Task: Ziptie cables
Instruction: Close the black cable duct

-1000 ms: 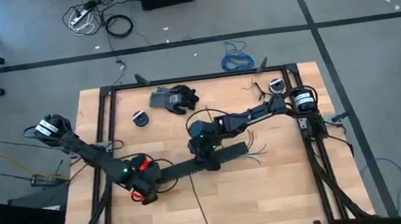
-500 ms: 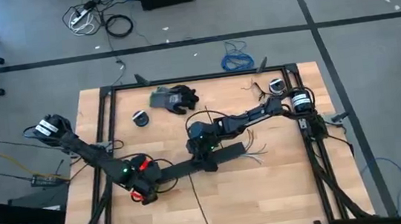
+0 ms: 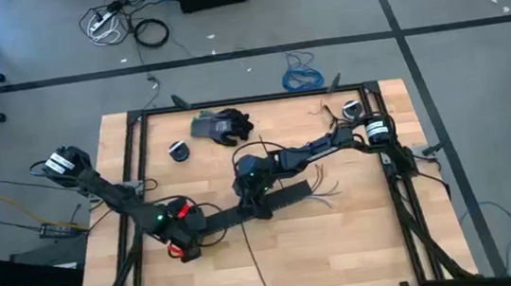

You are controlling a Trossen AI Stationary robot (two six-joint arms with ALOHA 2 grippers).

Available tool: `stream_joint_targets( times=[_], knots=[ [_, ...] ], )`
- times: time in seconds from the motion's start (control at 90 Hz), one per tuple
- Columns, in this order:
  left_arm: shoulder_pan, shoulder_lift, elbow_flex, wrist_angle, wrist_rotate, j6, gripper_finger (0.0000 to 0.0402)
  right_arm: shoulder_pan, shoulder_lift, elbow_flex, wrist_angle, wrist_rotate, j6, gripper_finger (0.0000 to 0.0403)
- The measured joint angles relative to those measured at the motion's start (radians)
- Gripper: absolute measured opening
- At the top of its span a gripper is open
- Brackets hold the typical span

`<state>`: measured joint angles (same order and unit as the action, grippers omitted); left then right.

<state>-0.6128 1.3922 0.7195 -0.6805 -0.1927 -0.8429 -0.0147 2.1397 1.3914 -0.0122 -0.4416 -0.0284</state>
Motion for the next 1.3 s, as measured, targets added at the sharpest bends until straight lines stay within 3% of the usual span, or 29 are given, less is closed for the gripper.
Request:
stream_joint_targets(
  times=[0.311, 0.878, 1.133, 1.3],
  knots=[
    [-0.020, -0.009, 0.005, -0.023, 0.049, -0.052, 0.0275, -0.002, -0.003, -0.003, 0.010, -0.019, 0.000, 0.0000],
    [-0.024, -0.005, -0.040, -0.013, 0.051, -0.082, 0.0258, -0.002, -0.050, -0.006, 0.142, -0.044, 0.025, 0.0000],
    [-0.024, -0.005, -0.040, -0.009, 0.049, -0.085, 0.0250, 0.000, -0.065, -0.006, -0.091, -0.019, -0.009, 0.0000],
    [-0.024, -0.005, -0.040, -0.005, 0.045, -0.082, 0.0250, 0.005, -0.067, -0.028, -0.085, 0.019, -0.018, 0.0000]
  ],
)
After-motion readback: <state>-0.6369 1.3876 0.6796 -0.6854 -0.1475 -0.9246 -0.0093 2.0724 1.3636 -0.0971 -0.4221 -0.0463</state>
